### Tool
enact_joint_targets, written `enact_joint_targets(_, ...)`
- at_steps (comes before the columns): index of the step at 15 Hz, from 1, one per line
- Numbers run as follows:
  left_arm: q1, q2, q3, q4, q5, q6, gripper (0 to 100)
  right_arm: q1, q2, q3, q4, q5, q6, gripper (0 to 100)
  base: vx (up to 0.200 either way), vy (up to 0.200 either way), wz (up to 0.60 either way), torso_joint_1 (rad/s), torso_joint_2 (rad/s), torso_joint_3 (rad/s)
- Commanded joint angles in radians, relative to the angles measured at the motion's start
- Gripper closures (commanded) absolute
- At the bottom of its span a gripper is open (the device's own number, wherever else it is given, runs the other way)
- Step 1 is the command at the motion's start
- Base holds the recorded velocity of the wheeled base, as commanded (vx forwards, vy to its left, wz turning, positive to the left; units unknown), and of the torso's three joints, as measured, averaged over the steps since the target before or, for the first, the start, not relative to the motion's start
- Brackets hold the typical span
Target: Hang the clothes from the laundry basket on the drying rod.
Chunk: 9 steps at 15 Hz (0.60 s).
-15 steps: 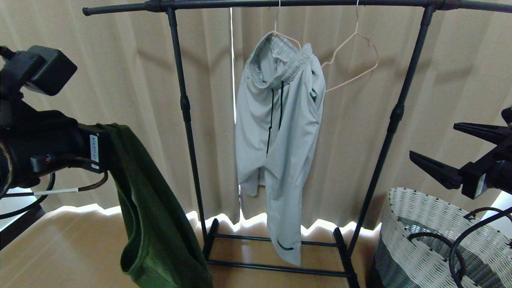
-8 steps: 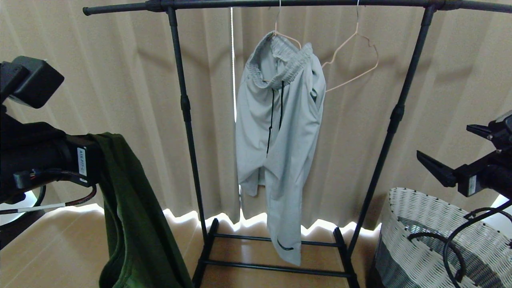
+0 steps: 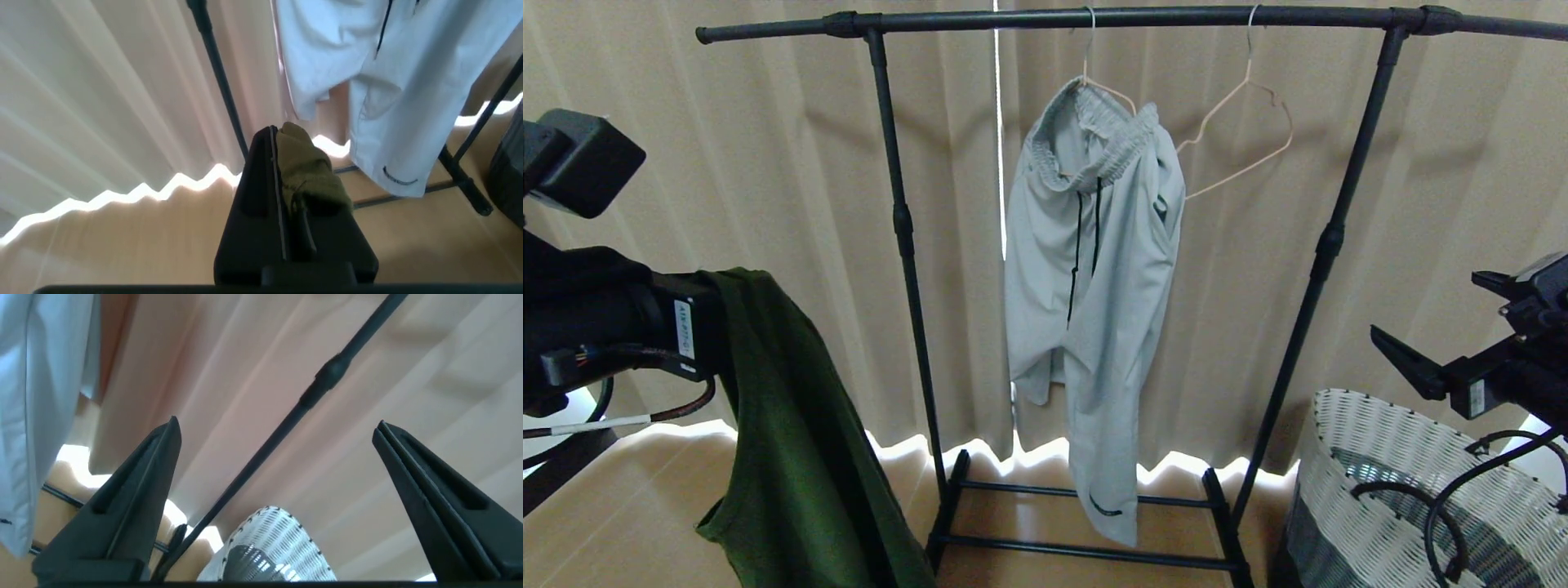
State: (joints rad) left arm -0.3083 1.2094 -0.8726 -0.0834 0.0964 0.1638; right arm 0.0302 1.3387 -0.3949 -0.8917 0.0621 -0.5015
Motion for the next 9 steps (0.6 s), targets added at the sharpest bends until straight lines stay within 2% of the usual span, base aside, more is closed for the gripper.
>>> enact_joint_targets(1, -0.003, -0.005, 0.006, 0.002, -0.006, 0.0, 100, 0.0, 0.002, 0.001, 0.002, 0.002, 0.006, 0, 0.0, 0.0, 0.0, 0.022, -0.15, -0.266)
enact_joint_targets(3, -0.003, -0.013, 0.009, 0.002, -0.026, 0.0, 100, 0.0, 0.004, -0.002, 0.002, 0.002, 0.024, 0, 0.0, 0.0, 0.0, 0.083, -0.4, -0.293)
enact_joint_targets(9, 0.0, -0.04, 0.033, 0.002, -0.041, 0.019, 100, 0.0, 0.004, -0.007, 0.002, 0.004, 0.054, 0, 0.0, 0.0, 0.0, 0.186, -0.49, -0.284)
